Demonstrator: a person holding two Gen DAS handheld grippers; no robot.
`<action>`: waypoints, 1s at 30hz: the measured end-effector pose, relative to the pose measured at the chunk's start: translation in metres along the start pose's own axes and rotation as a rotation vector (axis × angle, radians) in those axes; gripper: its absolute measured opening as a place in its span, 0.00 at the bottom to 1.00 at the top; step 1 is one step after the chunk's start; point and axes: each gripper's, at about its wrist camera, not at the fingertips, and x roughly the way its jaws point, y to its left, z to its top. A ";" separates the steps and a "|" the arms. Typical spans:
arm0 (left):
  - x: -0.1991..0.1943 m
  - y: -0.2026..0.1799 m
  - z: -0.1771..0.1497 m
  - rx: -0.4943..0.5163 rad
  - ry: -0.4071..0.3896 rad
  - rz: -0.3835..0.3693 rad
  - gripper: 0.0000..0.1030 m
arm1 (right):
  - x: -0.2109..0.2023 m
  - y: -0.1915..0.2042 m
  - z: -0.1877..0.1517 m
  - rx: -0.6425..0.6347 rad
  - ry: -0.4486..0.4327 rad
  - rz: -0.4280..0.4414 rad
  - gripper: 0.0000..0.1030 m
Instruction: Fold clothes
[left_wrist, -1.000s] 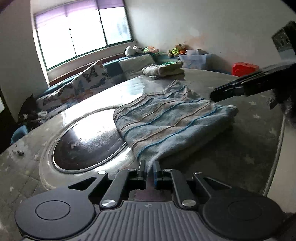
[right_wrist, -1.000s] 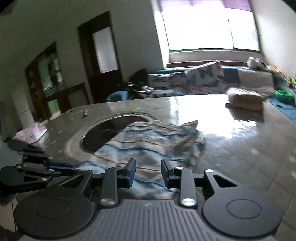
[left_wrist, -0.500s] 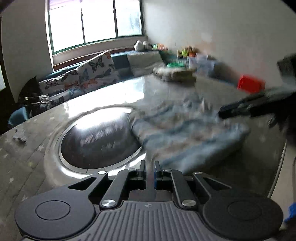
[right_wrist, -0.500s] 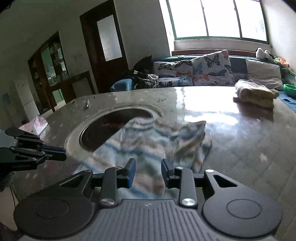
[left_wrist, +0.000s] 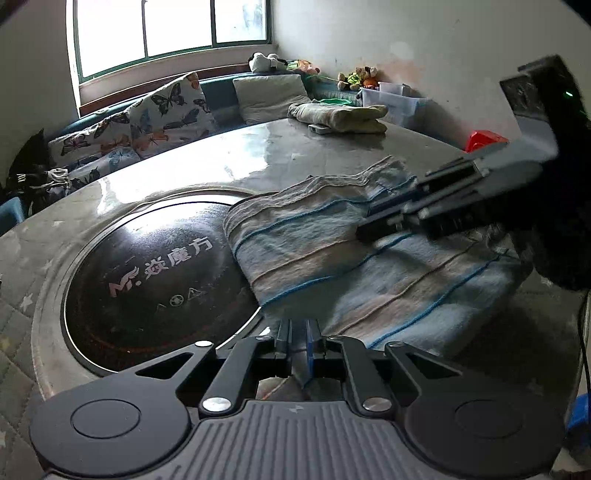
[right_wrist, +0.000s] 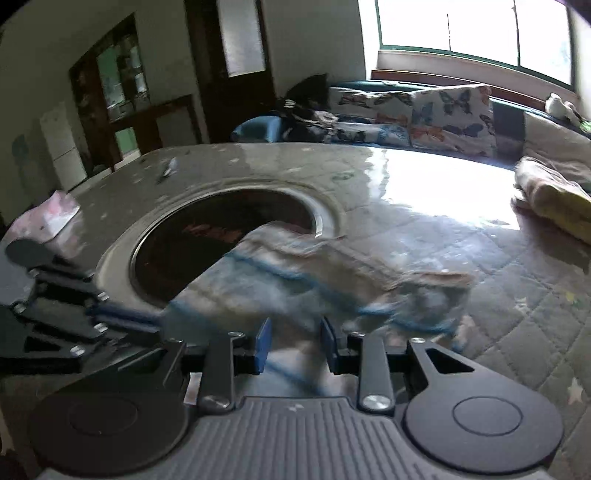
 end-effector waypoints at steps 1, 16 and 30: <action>-0.001 0.002 0.002 0.002 0.004 -0.003 0.09 | 0.000 -0.005 0.003 0.010 -0.002 -0.001 0.28; 0.082 0.009 0.088 -0.033 -0.005 -0.159 0.10 | -0.009 -0.064 0.008 0.153 -0.053 -0.057 0.27; 0.071 0.027 0.080 -0.104 -0.013 -0.115 0.15 | -0.019 -0.080 -0.006 0.285 -0.120 -0.068 0.31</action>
